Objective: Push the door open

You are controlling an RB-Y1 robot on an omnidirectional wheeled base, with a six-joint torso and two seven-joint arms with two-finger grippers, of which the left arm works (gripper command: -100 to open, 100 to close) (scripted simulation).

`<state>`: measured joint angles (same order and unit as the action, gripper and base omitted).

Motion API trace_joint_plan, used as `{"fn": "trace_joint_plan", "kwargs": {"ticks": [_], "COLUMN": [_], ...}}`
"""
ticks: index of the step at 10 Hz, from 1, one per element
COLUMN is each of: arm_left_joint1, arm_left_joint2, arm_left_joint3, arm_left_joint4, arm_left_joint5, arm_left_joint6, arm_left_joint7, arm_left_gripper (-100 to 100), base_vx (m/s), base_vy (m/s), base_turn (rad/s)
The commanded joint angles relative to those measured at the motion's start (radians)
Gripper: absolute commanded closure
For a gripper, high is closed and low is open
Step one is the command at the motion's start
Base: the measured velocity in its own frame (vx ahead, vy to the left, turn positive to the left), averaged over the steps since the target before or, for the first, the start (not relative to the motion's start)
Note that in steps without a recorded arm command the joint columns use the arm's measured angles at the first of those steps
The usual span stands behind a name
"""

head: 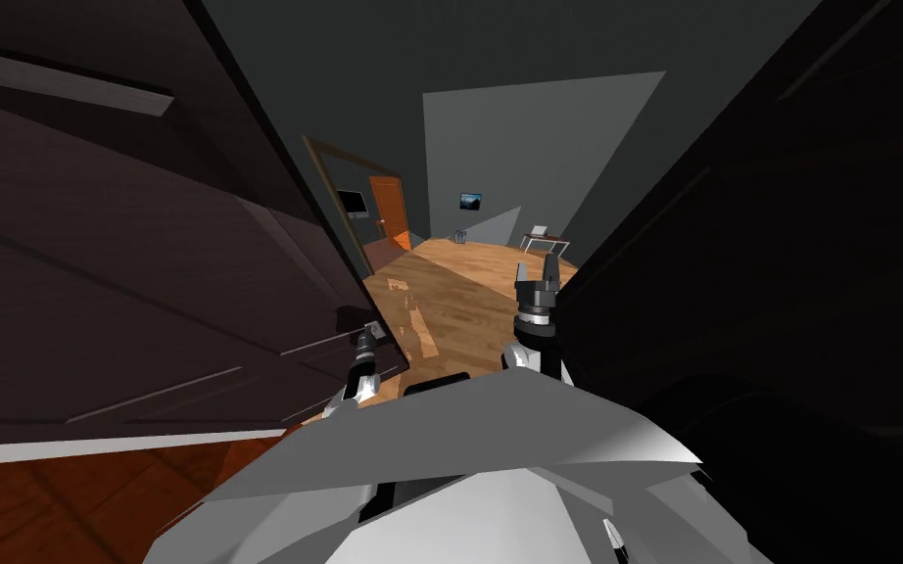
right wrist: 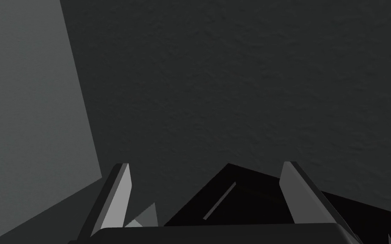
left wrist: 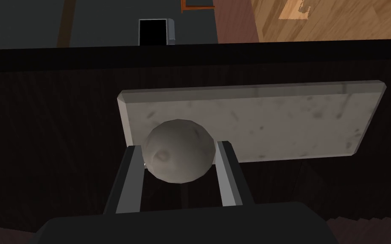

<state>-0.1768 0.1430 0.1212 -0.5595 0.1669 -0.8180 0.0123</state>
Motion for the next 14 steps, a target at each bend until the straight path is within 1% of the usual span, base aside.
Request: {"fn": "trace_joint_plan", "kwargs": {"ticks": [1,2,7,8,9,10,11,14], "arm_left_joint1": [-0.014,-0.013,-0.011,-0.011,-0.013,-0.011,-0.011,-0.009], "arm_left_joint2": [0.006,0.009,0.017,0.017,0.020,0.024,0.025,0.031], "arm_left_joint3": [0.009,0.025,0.065,0.065,0.065,0.081,0.085,0.111], "arm_left_joint4": [0.029,0.031,0.035,0.037,0.054,0.047,0.048,0.052], "arm_left_joint5": [0.006,0.016,0.041,0.041,0.041,0.052,0.054,0.072], "arm_left_joint6": [-0.012,-0.013,-0.014,-0.014,-0.025,-0.022,-0.022,-0.023], "arm_left_joint7": [-0.001,-0.007,-0.024,-0.024,-0.020,-0.027,-0.029,-0.040], "arm_left_gripper": [100,100,100,100,100,100,100,100], "base_vx": [0.119,0.138,0.182,0.142,0.050,0.120,0.159,0.195], "base_vy": [-0.043,-0.034,-0.063,-0.008,0.010,-0.030,-0.040,-0.013], "base_turn": [0.043,0.031,0.054,0.021,0.012,0.040,0.047,0.039]}}
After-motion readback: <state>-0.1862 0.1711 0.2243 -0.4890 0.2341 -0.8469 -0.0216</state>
